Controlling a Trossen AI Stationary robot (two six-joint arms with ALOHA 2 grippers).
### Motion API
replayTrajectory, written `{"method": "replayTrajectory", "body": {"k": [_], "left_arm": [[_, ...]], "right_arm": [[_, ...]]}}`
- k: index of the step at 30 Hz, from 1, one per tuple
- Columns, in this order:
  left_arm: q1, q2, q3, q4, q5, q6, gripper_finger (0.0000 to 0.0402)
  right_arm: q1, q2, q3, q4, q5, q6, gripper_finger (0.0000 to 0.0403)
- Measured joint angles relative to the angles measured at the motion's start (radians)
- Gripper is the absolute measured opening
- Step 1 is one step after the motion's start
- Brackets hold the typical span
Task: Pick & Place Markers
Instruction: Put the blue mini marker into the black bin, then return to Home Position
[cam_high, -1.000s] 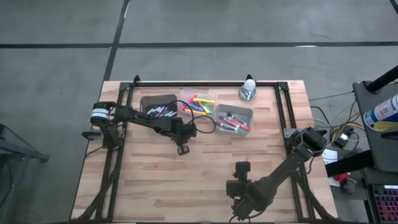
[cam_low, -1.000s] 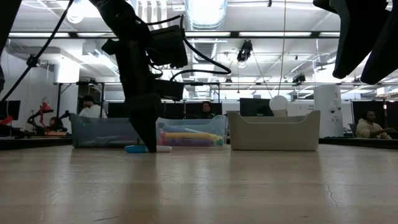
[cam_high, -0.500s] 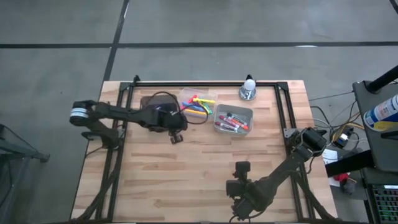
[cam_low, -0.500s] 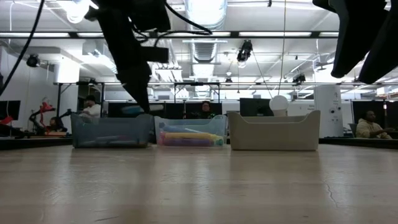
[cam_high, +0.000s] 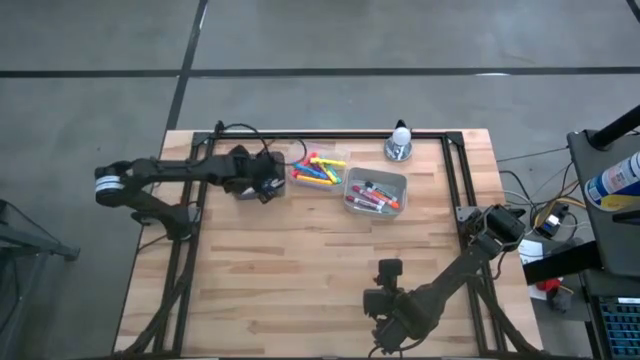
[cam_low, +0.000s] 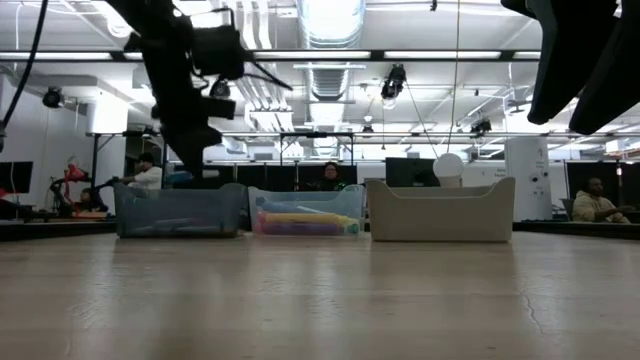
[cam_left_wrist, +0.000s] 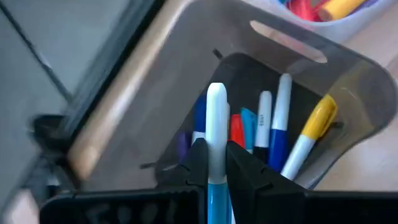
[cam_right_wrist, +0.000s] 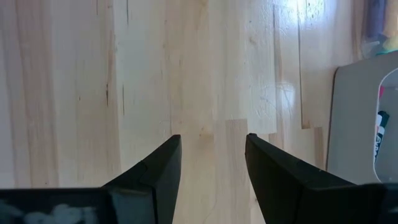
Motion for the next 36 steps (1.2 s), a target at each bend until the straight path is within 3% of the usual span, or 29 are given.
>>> {"method": "replayTrajectory", "body": {"k": [6,13,21,24,31,36], "left_arm": [[0.127,0.004,-0.061,0.129,0.259,0.033,0.0030],[0.180,0.007,-0.069,0.159,0.266,-0.001,0.0036],[0.180,0.007,-0.069,0.170,0.292,0.007,0.0117],[0.179,0.007,-0.069,0.170,0.292,0.015,0.0130],[0.178,-0.025,-0.069,0.178,0.304,0.076,0.0118],[0.154,-0.098,-0.069,0.233,0.423,0.082,0.0060]], "right_arm": [[-0.006,0.000,0.000,0.000,0.000,0.000,0.0169],[-0.006,0.000,0.000,0.000,0.001,0.000,0.0169],[-0.006,0.000,0.000,0.002,0.017,0.000,0.0169],[-0.006,0.000,0.000,0.005,0.023,0.000,0.0169],[-0.008,0.000,-0.001,0.010,0.092,0.000,0.0169],[-0.011,-0.001,-0.020,0.068,0.214,-0.009,0.0168]]}}
